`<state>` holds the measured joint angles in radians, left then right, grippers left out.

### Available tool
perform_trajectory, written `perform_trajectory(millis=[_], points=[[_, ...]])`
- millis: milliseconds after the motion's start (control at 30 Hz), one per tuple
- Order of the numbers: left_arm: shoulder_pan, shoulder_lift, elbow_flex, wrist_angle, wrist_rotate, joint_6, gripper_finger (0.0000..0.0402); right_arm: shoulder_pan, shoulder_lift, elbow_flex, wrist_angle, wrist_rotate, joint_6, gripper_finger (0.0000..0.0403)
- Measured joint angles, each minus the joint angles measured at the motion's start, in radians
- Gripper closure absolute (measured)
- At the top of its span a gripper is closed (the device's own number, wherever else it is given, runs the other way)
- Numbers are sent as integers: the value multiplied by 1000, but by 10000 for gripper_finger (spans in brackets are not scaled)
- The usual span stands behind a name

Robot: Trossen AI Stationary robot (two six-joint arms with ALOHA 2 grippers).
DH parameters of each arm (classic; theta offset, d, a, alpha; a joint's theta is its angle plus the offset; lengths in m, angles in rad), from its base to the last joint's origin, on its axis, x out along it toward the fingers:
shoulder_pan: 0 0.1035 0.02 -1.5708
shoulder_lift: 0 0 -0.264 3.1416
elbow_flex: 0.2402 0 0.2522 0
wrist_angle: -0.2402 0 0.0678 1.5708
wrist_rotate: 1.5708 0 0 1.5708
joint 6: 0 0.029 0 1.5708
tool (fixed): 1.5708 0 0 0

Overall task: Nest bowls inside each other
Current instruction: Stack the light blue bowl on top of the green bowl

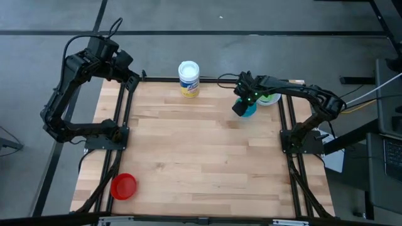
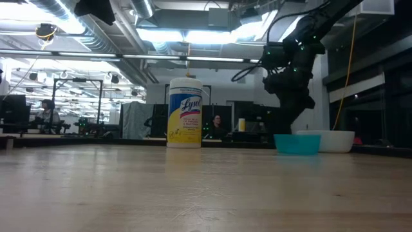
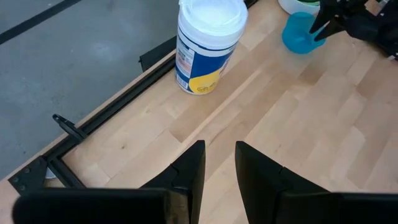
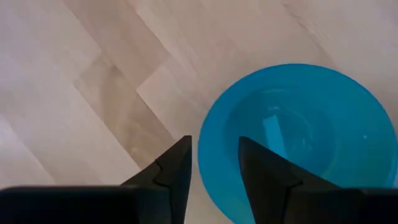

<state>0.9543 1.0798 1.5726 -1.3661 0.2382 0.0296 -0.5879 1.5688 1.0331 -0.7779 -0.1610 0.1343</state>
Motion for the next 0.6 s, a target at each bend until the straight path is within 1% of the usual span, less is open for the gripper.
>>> perform_trajectory(millis=[67,233,333,433,600], points=[[0,0,0,0,1,0,317,-3,0,-7,2,-2,-5,266],[0,0,0,0,11,-6,317,1,0,-50,11,-47,9,270],[0,0,0,0,11,-5,317,10,0,-83,35,-54,22,273],[0,0,0,0,19,-5,317,10,0,-111,64,-88,39,270],[0,0,0,0,24,-5,317,10,0,-121,103,-91,46,265]])
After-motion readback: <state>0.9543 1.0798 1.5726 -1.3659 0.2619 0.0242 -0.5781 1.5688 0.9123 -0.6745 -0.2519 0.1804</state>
